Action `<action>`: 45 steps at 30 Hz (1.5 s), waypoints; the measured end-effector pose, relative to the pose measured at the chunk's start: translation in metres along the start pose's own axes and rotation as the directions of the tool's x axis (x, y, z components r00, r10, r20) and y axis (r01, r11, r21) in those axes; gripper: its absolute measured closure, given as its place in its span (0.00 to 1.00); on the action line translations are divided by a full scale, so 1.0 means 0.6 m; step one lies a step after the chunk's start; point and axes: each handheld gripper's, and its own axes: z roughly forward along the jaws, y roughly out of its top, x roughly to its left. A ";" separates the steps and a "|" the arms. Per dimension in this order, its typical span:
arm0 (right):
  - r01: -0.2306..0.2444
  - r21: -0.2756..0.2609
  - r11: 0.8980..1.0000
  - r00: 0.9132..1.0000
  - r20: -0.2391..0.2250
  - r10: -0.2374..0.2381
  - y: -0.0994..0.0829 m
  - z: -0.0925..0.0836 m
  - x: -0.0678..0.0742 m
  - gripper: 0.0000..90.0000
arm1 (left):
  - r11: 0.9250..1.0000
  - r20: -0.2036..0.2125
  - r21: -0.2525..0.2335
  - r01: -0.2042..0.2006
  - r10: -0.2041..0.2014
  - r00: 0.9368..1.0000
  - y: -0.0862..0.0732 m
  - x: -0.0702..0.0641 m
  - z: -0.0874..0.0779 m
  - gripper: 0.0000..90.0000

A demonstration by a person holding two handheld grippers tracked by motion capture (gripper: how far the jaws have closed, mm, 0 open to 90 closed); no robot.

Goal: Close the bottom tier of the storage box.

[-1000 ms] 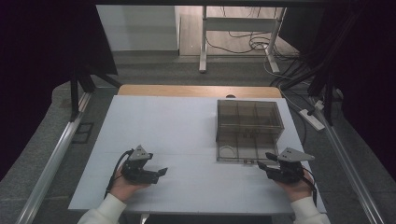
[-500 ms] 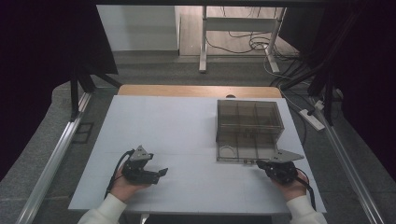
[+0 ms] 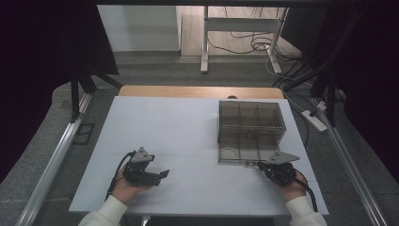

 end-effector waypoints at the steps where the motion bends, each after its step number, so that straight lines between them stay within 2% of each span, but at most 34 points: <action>1: 0.000 0.002 1.000 1.000 0.001 0.000 0.000 0.001 0.000 0.99 | 1.000 -0.001 0.000 0.000 0.000 1.000 0.000 0.000 0.000 0.18; 24: 0.019 0.005 1.000 1.000 0.016 -0.019 0.000 0.010 0.000 0.99 | 1.000 0.000 0.004 -0.002 0.002 1.000 0.000 -0.001 0.001 0.18; 45: 0.007 -0.002 1.000 0.999 0.039 -0.007 0.005 0.018 -0.008 0.99 | 1.000 -0.004 0.006 -0.001 0.001 1.000 0.000 -0.002 0.002 0.18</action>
